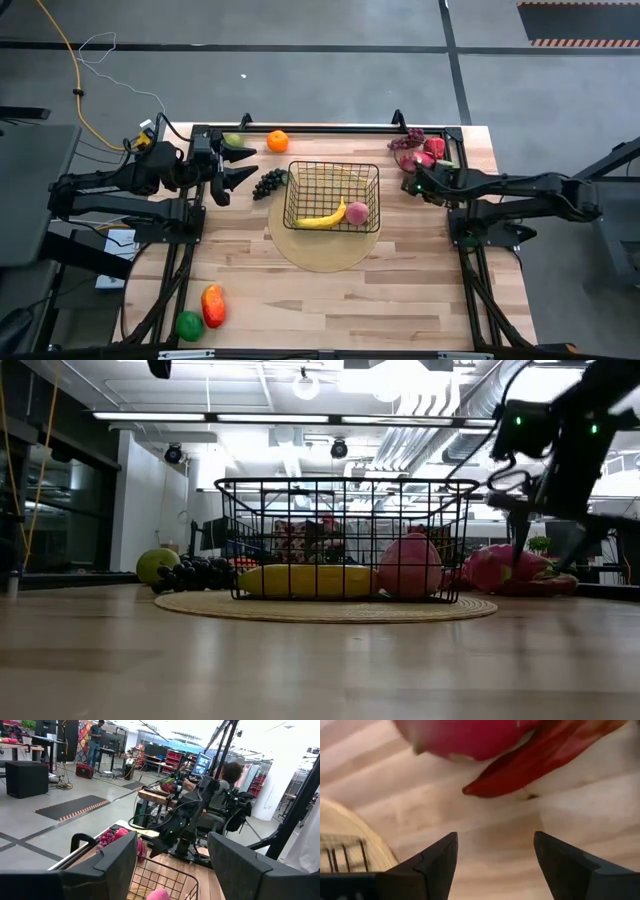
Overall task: Build produce basket
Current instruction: Put the fresno pepper into the wire basket
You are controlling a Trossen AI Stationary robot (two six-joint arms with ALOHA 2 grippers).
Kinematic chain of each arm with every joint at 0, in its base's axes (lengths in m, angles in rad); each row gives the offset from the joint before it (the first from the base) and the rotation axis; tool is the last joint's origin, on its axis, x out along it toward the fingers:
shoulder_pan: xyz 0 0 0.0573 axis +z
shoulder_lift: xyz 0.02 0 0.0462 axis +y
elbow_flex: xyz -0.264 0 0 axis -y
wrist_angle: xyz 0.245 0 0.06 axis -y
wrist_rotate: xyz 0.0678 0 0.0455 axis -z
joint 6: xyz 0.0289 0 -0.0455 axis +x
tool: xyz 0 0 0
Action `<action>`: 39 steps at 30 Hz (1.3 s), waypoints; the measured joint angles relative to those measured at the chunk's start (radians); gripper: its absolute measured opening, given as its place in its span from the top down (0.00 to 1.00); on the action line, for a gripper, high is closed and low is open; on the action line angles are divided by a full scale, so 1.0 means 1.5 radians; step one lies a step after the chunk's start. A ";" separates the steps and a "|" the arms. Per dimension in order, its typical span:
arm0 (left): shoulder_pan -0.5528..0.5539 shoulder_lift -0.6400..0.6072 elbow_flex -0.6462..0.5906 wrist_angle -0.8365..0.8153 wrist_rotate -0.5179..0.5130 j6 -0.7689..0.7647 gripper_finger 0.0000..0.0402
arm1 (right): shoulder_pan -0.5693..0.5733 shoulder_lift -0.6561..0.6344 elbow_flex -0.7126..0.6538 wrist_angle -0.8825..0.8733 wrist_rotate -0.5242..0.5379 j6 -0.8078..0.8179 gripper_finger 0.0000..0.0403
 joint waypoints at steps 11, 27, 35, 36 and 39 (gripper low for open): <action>0.001 0.000 0.000 0.000 0.000 0.000 0.42 | -0.074 0.001 -0.051 0.106 0.030 0.070 0.37; 0.001 0.000 0.001 -0.016 0.000 0.000 0.42 | -0.146 0.101 -0.051 0.186 -0.006 0.070 0.37; 0.001 0.000 0.001 -0.033 0.001 -0.017 0.42 | -0.150 0.143 -0.048 0.198 0.002 0.070 0.38; 0.001 0.000 0.001 -0.033 0.000 -0.017 0.42 | -0.151 0.144 -0.048 0.198 0.004 0.070 0.40; 0.001 0.000 0.001 -0.033 -0.006 -0.017 0.42 | -0.157 0.144 -0.049 0.191 0.002 0.068 0.47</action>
